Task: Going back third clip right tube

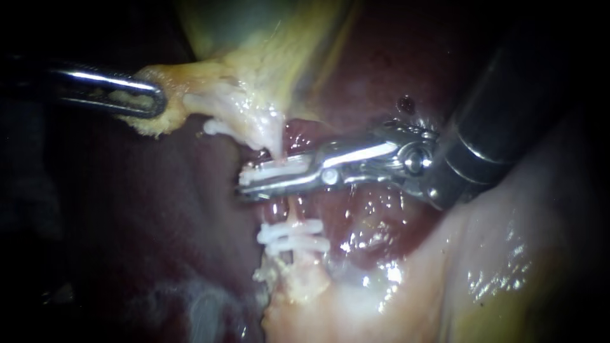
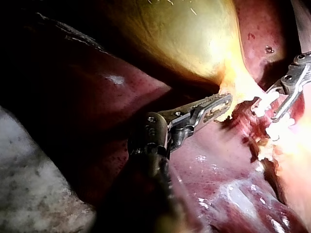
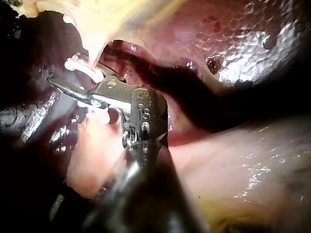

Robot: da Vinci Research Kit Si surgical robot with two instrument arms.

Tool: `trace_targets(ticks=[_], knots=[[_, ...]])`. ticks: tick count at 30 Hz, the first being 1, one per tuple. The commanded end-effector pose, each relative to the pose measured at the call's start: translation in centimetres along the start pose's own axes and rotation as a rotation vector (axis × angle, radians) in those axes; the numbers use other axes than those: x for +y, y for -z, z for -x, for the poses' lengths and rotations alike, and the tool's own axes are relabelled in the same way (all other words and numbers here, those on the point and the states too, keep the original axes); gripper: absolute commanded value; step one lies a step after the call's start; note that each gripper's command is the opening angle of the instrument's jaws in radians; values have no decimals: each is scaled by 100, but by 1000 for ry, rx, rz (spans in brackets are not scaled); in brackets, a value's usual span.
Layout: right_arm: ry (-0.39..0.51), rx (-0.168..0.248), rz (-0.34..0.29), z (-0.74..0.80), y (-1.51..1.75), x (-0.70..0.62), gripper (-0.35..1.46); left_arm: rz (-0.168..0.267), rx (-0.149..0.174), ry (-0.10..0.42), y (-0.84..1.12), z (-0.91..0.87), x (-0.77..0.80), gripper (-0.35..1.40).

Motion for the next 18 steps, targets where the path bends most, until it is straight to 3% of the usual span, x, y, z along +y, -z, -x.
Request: trace_targets(ticks=[1,6,12,18], knots=[[10,1,2,1,-1,0,47,0,0,-1,0,0,0,-35],[65,-2,3,4,-1,2,48,1,-1,-1,1,0,0,-35],[213,47,124,7,3,3,49,1,-1,-1,1,1,0,-35],[322,57,189,10,11,10,50,1,-1,-1,1,1,0,-35]])
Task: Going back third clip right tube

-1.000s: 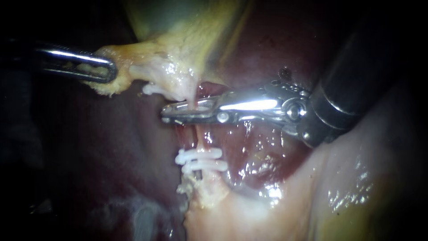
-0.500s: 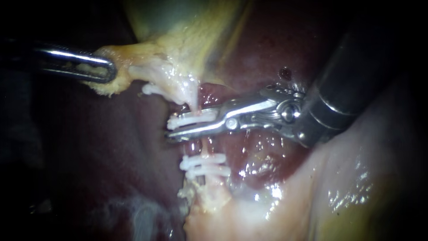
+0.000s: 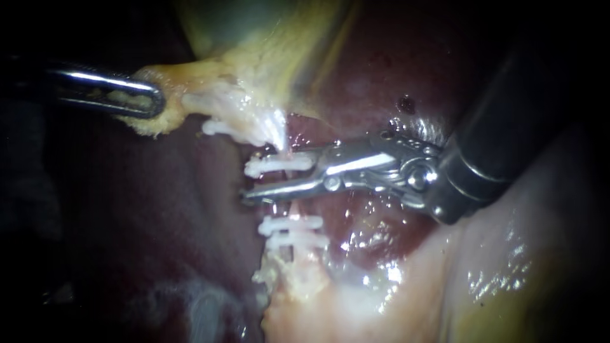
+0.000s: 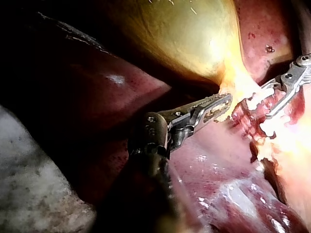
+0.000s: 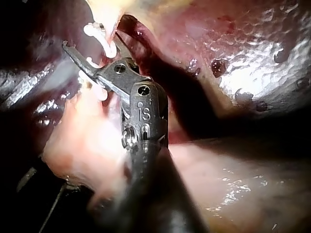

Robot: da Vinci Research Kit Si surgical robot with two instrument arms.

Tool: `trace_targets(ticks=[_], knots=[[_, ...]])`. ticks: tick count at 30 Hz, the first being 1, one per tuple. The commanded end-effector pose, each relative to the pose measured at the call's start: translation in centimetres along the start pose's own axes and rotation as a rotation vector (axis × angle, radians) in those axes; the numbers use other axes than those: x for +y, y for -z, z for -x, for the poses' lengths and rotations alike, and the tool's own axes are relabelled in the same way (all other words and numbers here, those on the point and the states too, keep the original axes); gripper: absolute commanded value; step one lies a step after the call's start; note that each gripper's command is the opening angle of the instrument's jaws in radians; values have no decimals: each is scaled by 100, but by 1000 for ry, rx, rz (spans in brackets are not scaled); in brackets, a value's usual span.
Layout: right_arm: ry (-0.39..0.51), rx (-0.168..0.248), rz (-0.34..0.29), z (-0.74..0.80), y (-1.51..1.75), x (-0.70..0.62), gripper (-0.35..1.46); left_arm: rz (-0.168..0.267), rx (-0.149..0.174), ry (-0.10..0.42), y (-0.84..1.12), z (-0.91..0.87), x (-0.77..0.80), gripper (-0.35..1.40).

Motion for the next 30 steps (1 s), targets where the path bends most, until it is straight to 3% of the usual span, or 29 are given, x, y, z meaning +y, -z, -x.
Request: trace_targets(ticks=[1,12,20,30], knots=[[14,1,7,1,1,1,50,0,0,0,0,0,0,-35],[195,-12,9,16,22,7,50,1,-1,-1,2,1,0,-35],[326,-35,-38,16,60,5,50,1,-1,-1,3,1,0,-35],[383,-43,-76,6,101,-15,50,-3,2,-2,3,1,-3,-35]])
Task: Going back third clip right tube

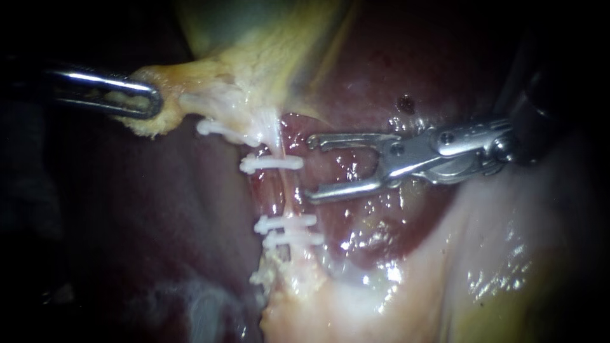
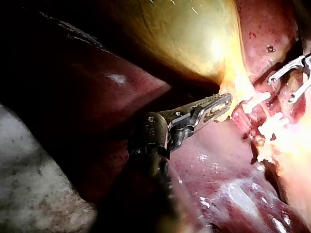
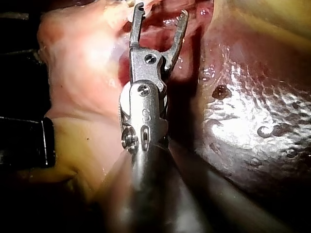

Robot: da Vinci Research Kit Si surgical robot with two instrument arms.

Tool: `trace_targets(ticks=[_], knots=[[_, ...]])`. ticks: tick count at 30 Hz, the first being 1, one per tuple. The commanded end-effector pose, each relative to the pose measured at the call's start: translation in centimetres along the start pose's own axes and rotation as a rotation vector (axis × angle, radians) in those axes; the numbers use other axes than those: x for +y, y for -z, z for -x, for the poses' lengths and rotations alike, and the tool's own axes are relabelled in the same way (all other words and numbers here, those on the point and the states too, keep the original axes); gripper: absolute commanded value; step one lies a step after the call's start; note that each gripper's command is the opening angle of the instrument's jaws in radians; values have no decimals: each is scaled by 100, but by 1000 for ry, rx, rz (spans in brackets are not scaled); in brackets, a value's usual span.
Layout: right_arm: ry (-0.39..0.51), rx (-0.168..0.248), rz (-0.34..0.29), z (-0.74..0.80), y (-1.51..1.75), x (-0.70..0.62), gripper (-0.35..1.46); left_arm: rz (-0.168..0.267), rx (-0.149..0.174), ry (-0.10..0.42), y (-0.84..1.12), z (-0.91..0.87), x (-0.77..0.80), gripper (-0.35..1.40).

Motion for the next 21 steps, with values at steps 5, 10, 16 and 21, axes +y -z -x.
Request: trace_targets(ticks=[5,10,16,21], knots=[[18,-1,-11,-7,18,-8,50,-4,2,0,0,1,-2,-35],[26,-4,-19,-7,32,-14,49,-4,2,0,0,1,-2,-35],[29,-6,-27,-6,39,-18,49,-6,4,0,0,0,-3,-35],[29,-7,-28,-7,41,-21,49,-6,4,0,-1,0,-5,-35]])
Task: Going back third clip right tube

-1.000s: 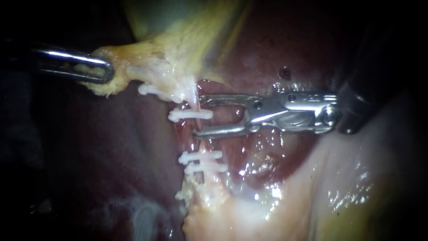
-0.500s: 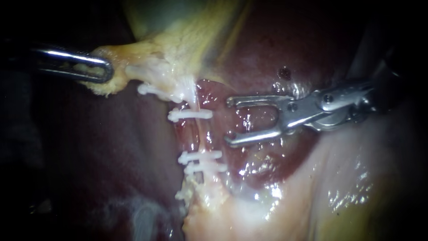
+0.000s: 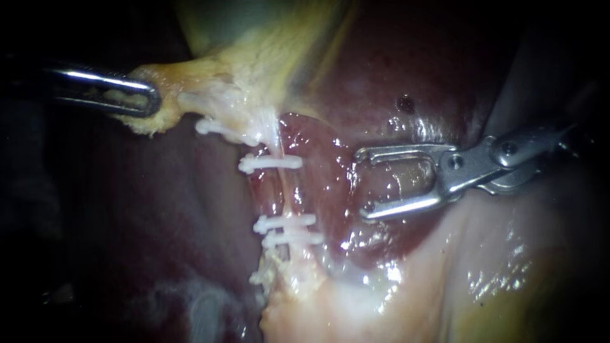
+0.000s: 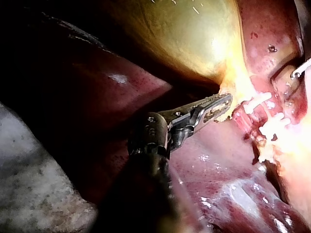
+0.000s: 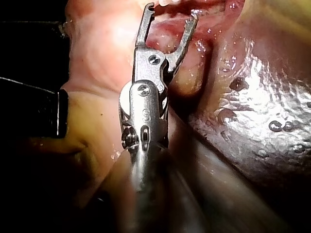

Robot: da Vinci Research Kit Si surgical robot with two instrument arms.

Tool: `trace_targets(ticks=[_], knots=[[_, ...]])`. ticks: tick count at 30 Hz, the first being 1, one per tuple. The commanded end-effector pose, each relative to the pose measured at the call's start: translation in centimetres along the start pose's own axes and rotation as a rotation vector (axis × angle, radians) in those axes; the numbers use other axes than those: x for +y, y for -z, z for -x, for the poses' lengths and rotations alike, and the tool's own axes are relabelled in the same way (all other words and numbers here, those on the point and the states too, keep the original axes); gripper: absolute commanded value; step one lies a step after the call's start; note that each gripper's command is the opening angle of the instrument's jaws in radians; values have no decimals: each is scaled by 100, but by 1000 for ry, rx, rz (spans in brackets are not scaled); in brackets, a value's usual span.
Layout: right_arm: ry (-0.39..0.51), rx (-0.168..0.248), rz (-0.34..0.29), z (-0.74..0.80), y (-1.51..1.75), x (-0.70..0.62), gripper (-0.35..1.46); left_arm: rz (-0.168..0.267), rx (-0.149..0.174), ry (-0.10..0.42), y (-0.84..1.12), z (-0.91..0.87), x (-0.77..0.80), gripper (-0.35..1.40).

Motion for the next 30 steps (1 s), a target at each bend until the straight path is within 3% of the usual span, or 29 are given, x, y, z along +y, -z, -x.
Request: trace_targets(ticks=[1,14,30], knots=[[0,0,0,0,0,0,49,0,0,0,0,0,-1,-35],[-1,0,10,0,0,-1,49,-5,3,-2,-13,1,-7,-35],[-1,0,10,-1,0,-2,50,-10,12,-29,-55,13,-15,-35]])
